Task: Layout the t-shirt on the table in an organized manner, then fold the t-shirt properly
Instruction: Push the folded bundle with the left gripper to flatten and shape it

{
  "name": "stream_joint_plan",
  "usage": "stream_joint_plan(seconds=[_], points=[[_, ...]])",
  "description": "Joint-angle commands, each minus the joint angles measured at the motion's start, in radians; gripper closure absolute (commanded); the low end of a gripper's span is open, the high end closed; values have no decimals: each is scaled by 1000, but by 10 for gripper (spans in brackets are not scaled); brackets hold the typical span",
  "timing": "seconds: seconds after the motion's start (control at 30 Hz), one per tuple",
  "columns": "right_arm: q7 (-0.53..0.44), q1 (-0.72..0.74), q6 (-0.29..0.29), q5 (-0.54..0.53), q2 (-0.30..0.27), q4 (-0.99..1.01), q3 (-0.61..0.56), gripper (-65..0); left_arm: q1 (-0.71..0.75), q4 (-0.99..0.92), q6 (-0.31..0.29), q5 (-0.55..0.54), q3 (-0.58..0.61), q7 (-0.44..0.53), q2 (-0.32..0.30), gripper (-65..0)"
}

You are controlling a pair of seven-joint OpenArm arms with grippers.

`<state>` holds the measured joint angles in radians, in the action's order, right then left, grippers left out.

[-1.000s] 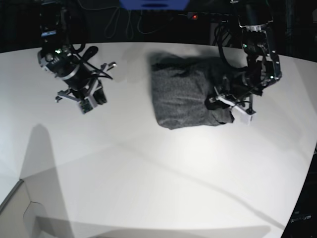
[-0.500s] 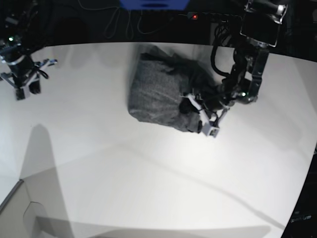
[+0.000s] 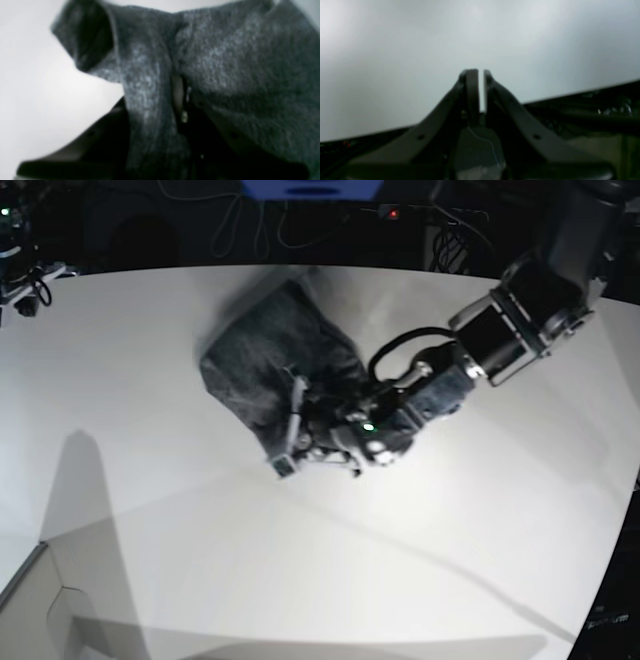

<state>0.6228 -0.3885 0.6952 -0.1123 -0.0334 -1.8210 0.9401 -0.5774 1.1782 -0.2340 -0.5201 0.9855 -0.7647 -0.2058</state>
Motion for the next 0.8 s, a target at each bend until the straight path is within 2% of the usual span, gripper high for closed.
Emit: stream_joint_plan(seconds=[0.0,0.2,0.33,0.43,0.53,0.6,0.77], points=[[-19,-7,3,-10,-13,-6,29,-23,-33,12,-1,42,6,17,18,-2],[-19,-8,3,-10,7,8,96,-23,-3,12,-1,417,57,17,127,-2],[-19,-8,3,-10,26,8,144,-23,13,12,-1,596,117,17,179,-2],[-19,-28,3,-10,37,8,161,-23,10,12,-17,625,171,17,187,-4],[-19,-42,3,-11,40,8,168,-23,9,12,-130,630,180,20,196,-5],[-19,-45,3,-11,43,8,168,-23,9,12,-170,631,178,41,199,-5],[-24,-60,3,-11,73,0,168,-23,7,12,-184,631,180,57,196,-25]])
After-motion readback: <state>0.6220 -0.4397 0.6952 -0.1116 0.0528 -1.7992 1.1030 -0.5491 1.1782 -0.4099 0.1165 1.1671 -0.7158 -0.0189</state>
